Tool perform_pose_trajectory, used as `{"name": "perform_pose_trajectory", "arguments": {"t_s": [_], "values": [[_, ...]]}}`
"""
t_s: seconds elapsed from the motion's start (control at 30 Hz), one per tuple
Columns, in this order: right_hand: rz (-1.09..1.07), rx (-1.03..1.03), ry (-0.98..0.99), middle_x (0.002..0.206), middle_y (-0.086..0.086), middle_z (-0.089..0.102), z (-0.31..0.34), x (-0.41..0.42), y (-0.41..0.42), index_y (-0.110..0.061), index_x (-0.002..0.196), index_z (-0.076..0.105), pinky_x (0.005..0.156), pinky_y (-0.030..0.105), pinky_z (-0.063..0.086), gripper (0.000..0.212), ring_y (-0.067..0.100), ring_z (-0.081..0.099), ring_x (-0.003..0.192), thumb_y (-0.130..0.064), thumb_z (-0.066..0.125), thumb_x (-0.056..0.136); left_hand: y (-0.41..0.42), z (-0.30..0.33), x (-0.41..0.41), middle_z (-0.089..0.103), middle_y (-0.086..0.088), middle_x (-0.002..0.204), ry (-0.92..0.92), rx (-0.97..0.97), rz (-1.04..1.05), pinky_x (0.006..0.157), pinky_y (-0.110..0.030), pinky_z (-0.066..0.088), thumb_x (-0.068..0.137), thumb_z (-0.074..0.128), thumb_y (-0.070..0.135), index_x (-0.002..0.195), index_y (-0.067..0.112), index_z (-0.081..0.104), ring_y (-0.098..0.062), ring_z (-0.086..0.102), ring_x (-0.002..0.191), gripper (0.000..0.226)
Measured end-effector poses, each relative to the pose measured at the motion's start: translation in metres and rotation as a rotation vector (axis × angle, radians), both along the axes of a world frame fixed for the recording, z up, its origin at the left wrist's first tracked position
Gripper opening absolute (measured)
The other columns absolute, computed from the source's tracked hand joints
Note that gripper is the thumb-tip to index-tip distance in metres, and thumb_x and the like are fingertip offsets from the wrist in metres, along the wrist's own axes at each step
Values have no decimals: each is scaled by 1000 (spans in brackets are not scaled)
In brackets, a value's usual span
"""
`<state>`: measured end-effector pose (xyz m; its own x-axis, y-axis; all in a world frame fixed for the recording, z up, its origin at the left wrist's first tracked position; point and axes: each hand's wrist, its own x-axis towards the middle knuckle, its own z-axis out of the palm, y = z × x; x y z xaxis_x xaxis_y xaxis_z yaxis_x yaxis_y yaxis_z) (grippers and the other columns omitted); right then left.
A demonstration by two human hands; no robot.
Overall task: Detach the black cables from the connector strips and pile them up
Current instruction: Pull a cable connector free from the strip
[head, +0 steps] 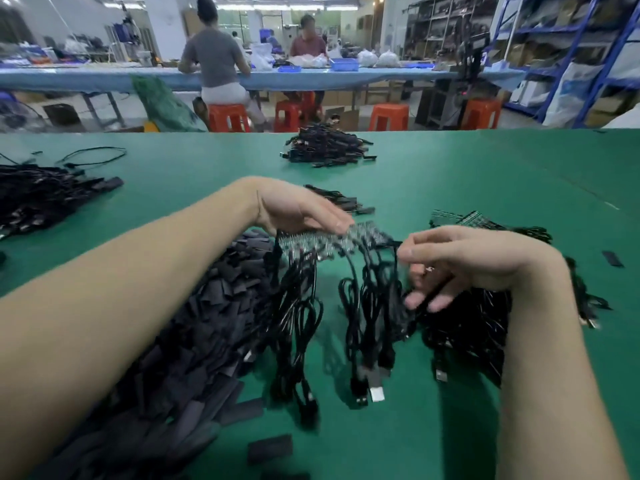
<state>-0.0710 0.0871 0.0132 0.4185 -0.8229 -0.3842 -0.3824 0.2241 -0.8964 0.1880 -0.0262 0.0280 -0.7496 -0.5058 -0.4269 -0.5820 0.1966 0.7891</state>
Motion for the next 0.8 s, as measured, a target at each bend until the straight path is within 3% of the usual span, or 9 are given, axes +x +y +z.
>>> {"name": "perform_pose_trajectory", "arguments": {"t_s": [0.07,0.17,0.27,0.33,0.47,0.53,0.63,0.73,0.8], "values": [[-68,17,157,72,7,56,-5,8,-6,-8,93,56,57,31,60,42,31,76,80,-41,78,79,-1,-22,-3,53,19,135,-118,71,42,103,-22,40,89,69,34,129,20,55,1,49,125,44],[-124,-189,414,75,4,61,-9,23,-21,-8,99,60,53,23,53,35,12,70,61,-41,71,93,-2,-41,-11,59,18,89,-118,50,109,66,-20,50,99,63,29,111,25,58,1,55,76,13],[-184,-435,474,74,-4,70,-11,38,-33,-19,103,64,47,18,46,23,2,61,49,-38,69,93,-3,-53,-21,55,22,62,-99,-107,136,75,-30,59,101,60,29,104,25,62,-6,50,66,5],[-223,-553,501,84,-8,72,-16,48,-38,-24,104,66,48,15,42,15,-1,62,56,-33,66,92,-2,-57,-26,52,25,52,-127,-169,134,82,-38,62,101,59,28,112,26,61,-8,51,66,11],[-163,-553,696,125,3,67,-31,64,-45,-26,128,64,86,28,51,38,19,63,107,-37,64,93,0,-61,-24,55,27,52,-159,-218,110,79,-33,61,102,56,30,121,28,61,-7,55,64,20],[-161,-500,787,130,6,65,-37,66,-48,-27,133,63,95,36,52,45,25,62,116,-39,68,89,0,-61,-20,60,26,62,-141,-202,137,75,-29,60,102,57,33,118,32,62,-8,57,66,17],[-255,-514,768,115,3,69,-40,64,-49,-33,112,71,84,32,52,26,25,65,103,-34,69,86,-2,-60,-11,68,2,98,-140,-123,214,73,-31,60,99,62,35,117,24,63,-16,68,75,21],[-310,-514,701,96,-3,66,-40,59,-50,-36,99,67,68,28,45,11,19,63,86,-31,66,89,0,-51,-1,66,-7,97,-255,-69,223,75,-33,60,98,62,42,103,9,60,-23,72,81,33],[-352,-513,668,84,-5,64,-41,57,-52,-34,98,66,59,26,40,11,15,59,72,-27,64,90,3,-41,4,67,-6,91,-365,-70,213,74,-33,59,99,57,46,90,10,55,-26,73,84,37]]}}
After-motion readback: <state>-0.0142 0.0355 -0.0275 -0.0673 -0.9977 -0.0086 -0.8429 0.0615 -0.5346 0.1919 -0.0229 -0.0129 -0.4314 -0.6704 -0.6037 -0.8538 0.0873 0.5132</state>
